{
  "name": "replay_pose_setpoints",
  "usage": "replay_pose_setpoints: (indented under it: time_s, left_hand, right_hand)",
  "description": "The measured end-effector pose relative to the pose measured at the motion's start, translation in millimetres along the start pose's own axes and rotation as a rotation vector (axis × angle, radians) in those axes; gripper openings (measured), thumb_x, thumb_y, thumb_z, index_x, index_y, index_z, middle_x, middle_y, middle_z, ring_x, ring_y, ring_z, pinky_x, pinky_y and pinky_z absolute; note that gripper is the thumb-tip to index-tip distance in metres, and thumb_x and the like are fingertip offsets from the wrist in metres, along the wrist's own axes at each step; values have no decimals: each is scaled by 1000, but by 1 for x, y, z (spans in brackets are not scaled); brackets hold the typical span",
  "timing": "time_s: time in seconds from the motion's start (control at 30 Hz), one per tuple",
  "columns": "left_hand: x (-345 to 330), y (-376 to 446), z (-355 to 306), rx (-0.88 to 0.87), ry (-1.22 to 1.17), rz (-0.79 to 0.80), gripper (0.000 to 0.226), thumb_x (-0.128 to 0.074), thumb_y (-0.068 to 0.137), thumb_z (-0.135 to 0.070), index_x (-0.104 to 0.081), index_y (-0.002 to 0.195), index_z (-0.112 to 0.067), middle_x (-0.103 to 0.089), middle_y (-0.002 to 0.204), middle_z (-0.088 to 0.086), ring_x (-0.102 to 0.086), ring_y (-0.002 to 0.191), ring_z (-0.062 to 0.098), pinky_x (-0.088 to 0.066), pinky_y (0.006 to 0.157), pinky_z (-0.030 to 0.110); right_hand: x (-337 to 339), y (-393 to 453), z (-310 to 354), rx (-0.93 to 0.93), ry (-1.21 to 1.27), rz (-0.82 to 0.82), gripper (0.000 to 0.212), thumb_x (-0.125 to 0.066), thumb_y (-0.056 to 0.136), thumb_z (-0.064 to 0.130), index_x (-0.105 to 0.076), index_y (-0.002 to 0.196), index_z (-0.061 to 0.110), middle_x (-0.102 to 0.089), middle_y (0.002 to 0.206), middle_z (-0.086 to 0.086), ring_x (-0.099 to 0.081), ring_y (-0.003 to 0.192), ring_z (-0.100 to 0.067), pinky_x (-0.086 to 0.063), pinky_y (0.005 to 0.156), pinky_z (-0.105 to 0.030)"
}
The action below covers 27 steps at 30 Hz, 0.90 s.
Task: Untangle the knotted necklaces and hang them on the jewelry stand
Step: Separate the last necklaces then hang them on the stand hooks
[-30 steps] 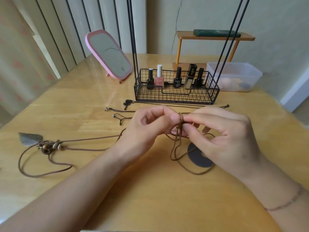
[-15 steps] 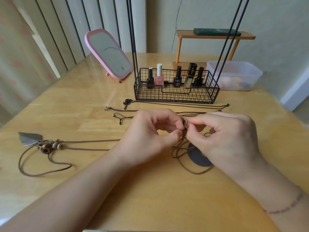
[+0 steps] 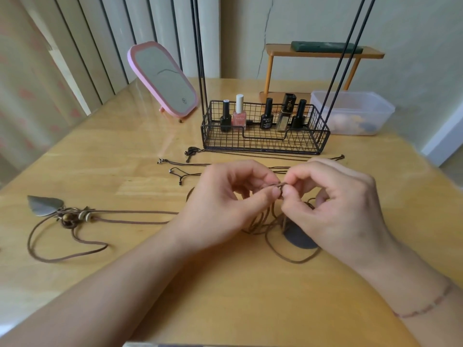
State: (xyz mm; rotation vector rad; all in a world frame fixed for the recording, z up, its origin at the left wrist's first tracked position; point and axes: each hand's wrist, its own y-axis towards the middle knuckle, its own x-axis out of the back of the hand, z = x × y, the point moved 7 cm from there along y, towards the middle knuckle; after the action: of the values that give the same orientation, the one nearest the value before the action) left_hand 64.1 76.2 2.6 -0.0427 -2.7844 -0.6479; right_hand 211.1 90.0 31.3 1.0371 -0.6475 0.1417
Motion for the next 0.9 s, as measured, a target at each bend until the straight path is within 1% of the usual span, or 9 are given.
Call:
replay_pose_setpoints:
  time_s: [0.2, 0.3, 0.4, 0.5, 0.6, 0.67, 0.73, 0.8, 0.9]
  left_hand:
    - [4, 0, -1, 13, 30, -10, 10, -65, 82, -10, -69, 78, -19, -67, 73, 6, -57, 66, 12, -51, 62, 34]
    - [7, 2, 5, 97, -53, -12, 17, -58, 80, -9, -68, 72, -19, -61, 66, 4, -50, 61, 16, -41, 56, 28]
    - [2, 2, 10, 183, -152, 65, 22, -52, 79, -8, -67, 68, -20, -61, 65, 1, -47, 63, 20, -36, 60, 30]
    - [-2, 1, 10, 202, -251, 116, 15, -49, 77, -4, -63, 78, -9, -57, 61, -3, -47, 60, 14, -38, 54, 23]
    - [-4, 1, 11, 168, -280, 135, 6, -63, 84, -13, -65, 88, -8, -58, 67, 7, -48, 62, 23, -42, 59, 32]
    - [-3, 2, 12, 141, -237, 114, 12, -70, 85, -24, -68, 85, -13, -63, 69, 7, -53, 62, 21, -44, 61, 35]
    - [-2, 3, 12, 124, -229, 84, 11, -69, 87, -20, -69, 83, -10, -68, 70, 2, -58, 62, 14, -48, 61, 29]
    - [-2, 4, 12, 113, -263, 73, 11, -63, 89, -14, -69, 84, -6, -70, 72, 1, -60, 64, 12, -50, 64, 24]
    - [0, 5, 11, 93, -296, 42, 12, -61, 90, -10, -71, 86, -3, -71, 77, 3, -62, 68, 15, -53, 69, 25]
  right_hand:
    - [-11, -1, -8, -117, 186, 203, 4, -53, 84, 30, -55, 84, 28, -54, 72, 14, -52, 57, -1, -30, 53, -8]
    - [-13, -3, -11, -126, 155, 273, 2, -46, 90, 37, -46, 89, 38, -54, 75, 16, -55, 62, -6, -36, 52, -22]
    - [-14, -4, -8, -39, 17, 289, 4, -43, 95, 36, -46, 94, 34, -50, 83, 15, -52, 64, -7, -38, 52, -29]
    - [-16, -4, -10, -76, 119, 301, 8, -44, 98, 37, -50, 97, 33, -53, 88, 16, -54, 64, -9, -41, 52, -25]
    - [-14, -3, -8, -54, 161, 254, 9, -49, 98, 32, -57, 101, 29, -58, 91, 20, -60, 75, -7, -46, 63, -17]
    - [-12, -2, -6, -37, 155, 195, 10, -55, 98, 26, -63, 102, 22, -64, 93, 15, -63, 73, -13, -50, 65, -27]
    - [-8, -1, -7, -70, 193, 130, 11, -64, 94, 21, -66, 104, 19, -69, 92, 11, -68, 74, -15, -53, 64, -34]
    - [-4, -2, -10, -122, 244, 79, 17, -70, 87, 16, -68, 104, 15, -72, 90, 10, -70, 82, -10, -57, 68, -30]
    - [1, -1, -12, -139, 252, 33, 11, -72, 83, 14, -71, 94, 11, -73, 83, 6, -70, 78, -10, -57, 68, -29]
